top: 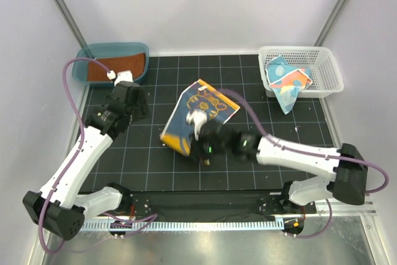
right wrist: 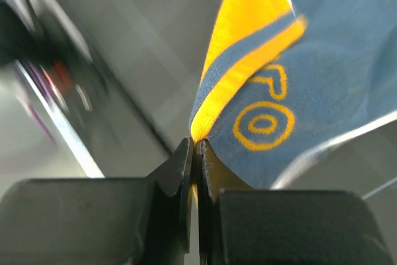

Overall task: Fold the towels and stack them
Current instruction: Move the towel to the center of the board

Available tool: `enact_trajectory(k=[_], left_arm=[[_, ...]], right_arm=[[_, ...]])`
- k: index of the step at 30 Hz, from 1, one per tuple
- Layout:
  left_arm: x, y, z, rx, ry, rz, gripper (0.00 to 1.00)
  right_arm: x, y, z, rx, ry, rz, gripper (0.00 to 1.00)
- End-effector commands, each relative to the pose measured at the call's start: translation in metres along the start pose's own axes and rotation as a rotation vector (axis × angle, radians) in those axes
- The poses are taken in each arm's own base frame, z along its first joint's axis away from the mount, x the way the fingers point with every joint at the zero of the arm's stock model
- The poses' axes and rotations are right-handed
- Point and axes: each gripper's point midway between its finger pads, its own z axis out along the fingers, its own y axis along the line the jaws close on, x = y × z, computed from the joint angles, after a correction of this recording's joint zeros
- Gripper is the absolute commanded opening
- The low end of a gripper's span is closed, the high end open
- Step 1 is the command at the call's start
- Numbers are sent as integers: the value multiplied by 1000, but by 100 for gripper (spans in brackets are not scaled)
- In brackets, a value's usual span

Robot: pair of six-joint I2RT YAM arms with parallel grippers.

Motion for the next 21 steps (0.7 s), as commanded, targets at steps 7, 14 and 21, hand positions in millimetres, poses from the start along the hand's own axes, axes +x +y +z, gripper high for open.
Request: enact_trajectory(k=[7,14,21], left_arm=[[19,-25,17,83,89,-60,67],[35,-58,70,114,187,-32,68],[8,-106,128,182,170,48,70]], right_arm=[[142,84,-16,-161,67,-32,23],[88,-6,-40,224,-95,131,57],[22,-154,-69,623,-240,378,59]])
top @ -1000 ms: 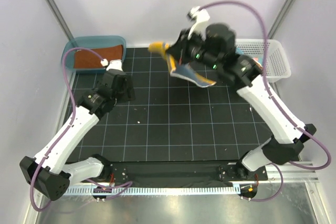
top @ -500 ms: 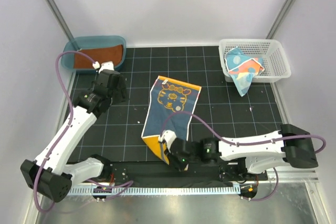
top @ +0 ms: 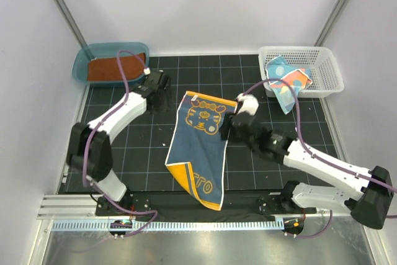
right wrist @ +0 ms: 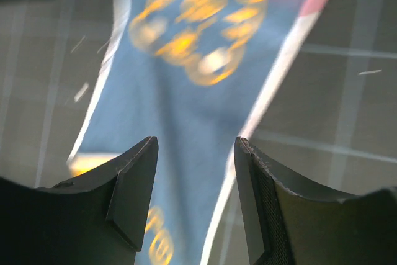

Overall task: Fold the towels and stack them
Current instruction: Move the towel to the center of the board, then flatten out the crumpled towel

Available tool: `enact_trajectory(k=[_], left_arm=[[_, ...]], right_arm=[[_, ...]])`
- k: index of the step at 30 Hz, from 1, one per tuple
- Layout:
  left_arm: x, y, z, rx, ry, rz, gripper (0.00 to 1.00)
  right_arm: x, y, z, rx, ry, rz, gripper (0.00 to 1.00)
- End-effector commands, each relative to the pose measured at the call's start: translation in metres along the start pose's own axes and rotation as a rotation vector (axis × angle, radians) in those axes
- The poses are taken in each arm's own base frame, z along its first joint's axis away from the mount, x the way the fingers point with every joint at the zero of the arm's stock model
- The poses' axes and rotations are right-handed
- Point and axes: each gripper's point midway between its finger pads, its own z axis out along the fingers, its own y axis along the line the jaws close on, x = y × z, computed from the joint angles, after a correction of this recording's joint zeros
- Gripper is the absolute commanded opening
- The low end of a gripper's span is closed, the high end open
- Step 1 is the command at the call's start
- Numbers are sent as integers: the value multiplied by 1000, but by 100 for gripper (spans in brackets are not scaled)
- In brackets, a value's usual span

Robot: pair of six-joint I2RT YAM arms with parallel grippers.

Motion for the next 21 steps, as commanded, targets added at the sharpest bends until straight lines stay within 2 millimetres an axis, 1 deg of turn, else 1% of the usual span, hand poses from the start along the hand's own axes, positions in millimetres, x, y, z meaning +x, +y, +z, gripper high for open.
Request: enact_trajectory(k=[1,2,3,4,5,6,7,8,9,10,11,12,13,14,15,16,17,18,19,20,21], left_arm=[[-65,-39,4,122,-162,29,70],[-69,-44,13,128,-160,54,70],[-79,-51,25,121,-160,57,70],[-81,-55,34,126,-151,64,69],[-88,-60,40,137,-166,78,69],[-94,-65,53,133,-164,100,69],[-97,-69,60,144,-163,108,69],[-103,-73,65,161,-172,114,69],[-97,-75,86,159,-143,148,69],[-109,-81,88,171,-166,151,69],[-112,-82,97,183,-161,149,69],[-105,-84,115,190,-130,160,68],[-114,-88,119,201,-143,160,68],[-114,-87,125,194,-138,163,68],[-116,-86,131,196,-135,160,68],[-116,-89,141,206,-131,162,68],[-117,-90,145,215,-129,156,68],[-116,-92,149,222,-128,154,68],[-112,-91,157,222,-114,159,68],[-115,-93,157,226,-121,162,67],[-116,-92,160,216,-126,162,67]], right_arm=[[-41,-51,14,188,-65,64,59],[-45,-60,28,218,-57,69,59],[-57,-80,39,248,-56,114,59],[-61,-89,48,263,-52,123,58],[-70,-93,58,253,-72,146,57],[-66,-110,77,272,-32,177,57],[-73,-114,87,262,-43,191,57],[-72,-122,98,277,-31,205,56],[-71,-136,114,306,-3,224,56],[-72,-140,125,310,1,235,55],[-73,-145,133,312,6,242,55],[-70,-153,149,329,28,251,54],[-72,-156,156,335,29,254,54],[-81,-155,163,335,16,255,54],[-82,-157,170,340,20,252,54],[-74,-162,181,357,47,246,53],[-83,-161,187,356,38,244,54],[-82,-162,192,364,45,239,54],[-77,-166,198,379,60,238,54],[-83,-168,200,396,44,238,54],[-82,-171,202,410,45,237,53]])
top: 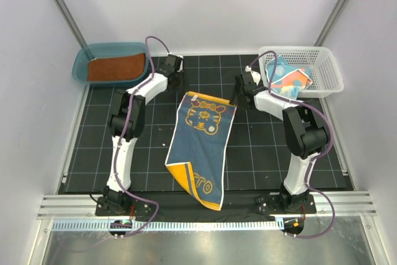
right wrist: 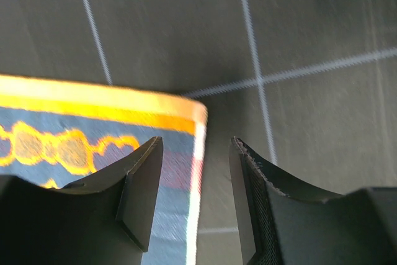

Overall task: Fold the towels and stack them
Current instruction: Flatten out the crumpled towel

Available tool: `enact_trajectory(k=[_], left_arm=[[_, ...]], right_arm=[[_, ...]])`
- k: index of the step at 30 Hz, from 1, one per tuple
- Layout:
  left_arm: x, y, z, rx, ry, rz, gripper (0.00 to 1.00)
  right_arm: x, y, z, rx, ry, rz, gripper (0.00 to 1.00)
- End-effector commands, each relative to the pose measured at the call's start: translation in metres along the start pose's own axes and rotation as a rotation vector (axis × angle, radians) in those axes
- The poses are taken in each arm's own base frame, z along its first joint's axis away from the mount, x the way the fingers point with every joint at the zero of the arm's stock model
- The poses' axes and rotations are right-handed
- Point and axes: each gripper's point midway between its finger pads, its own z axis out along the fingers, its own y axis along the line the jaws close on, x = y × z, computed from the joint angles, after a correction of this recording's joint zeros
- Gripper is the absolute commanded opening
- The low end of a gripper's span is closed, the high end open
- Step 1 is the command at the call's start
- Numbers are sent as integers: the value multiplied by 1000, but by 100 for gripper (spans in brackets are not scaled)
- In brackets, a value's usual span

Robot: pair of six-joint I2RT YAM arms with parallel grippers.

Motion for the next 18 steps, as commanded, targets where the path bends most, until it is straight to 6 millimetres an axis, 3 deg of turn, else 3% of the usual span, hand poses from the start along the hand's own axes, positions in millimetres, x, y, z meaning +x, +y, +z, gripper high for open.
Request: enact_trajectory(k=[1,5,12,13,18], left_arm=[[-27,-9,1,54,-75,11,67],[-23,-12,12,64,-58,6,66],[-9,-14,7,87,-29,-1,62],[2,-12,8,88,-5,1,62],[16,-21,1,148,11,9,62]], right_arm=[[-34,15,0,-14,-93,8,54],[-30,14,12,9,-64,-2,53],[-21,12,23,27,-38,-2,53],[-19,10,23,38,-24,-5,52],[-11,8,29,39,-11,4,52]])
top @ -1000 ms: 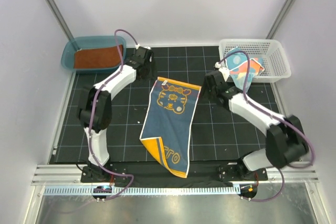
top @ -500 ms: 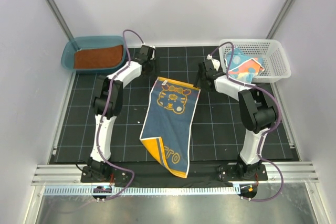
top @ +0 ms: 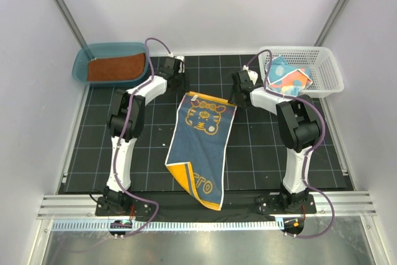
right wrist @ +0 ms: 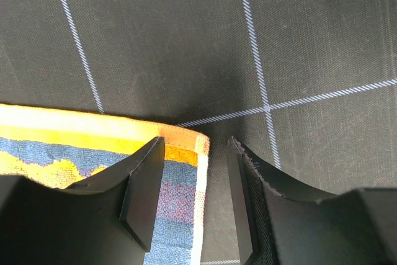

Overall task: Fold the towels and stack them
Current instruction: Flatten out the crumpled towel

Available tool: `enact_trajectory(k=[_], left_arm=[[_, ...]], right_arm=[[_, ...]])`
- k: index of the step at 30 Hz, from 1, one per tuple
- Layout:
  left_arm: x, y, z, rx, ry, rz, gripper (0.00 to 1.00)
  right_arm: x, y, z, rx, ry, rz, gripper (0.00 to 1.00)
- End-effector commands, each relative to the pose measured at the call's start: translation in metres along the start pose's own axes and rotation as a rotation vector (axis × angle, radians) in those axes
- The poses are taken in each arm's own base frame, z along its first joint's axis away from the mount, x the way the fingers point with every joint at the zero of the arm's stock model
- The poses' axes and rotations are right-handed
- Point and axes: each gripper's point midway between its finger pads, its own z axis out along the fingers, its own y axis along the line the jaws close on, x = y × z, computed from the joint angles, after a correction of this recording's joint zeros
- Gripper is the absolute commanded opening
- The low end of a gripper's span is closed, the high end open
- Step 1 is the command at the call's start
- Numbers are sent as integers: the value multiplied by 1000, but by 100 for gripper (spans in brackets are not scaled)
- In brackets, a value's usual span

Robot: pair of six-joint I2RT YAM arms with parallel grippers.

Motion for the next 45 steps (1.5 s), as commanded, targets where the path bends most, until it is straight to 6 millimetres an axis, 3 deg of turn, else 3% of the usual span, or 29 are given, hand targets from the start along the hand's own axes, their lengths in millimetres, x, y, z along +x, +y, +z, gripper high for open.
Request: enact_trajectory(k=[1,9,22,27,32,40,45], left_arm=[[21,-10,-8,60,57,4,62],[44,-9,-6,37,110,64,62],[63,-17,-4,61,146,29,56],[55,-8,-13,-8,112,18,55],[38,-4,-24,-42,80,52,49],[42,5,-21,-92,122,62,43],[46,2,-15,-78,139,62,31]], right_arm=[[-4,3,5,6,-14,8,52],[1,11,12,0,-3,-8,46],[-5,23,25,-9,2,-39,15],[-10,25,25,-7,-1,-52,7],[-25,29,17,-10,-29,-70,4],[-47,42,13,-28,-52,-97,3],[-51,48,14,-48,-55,-101,3]])
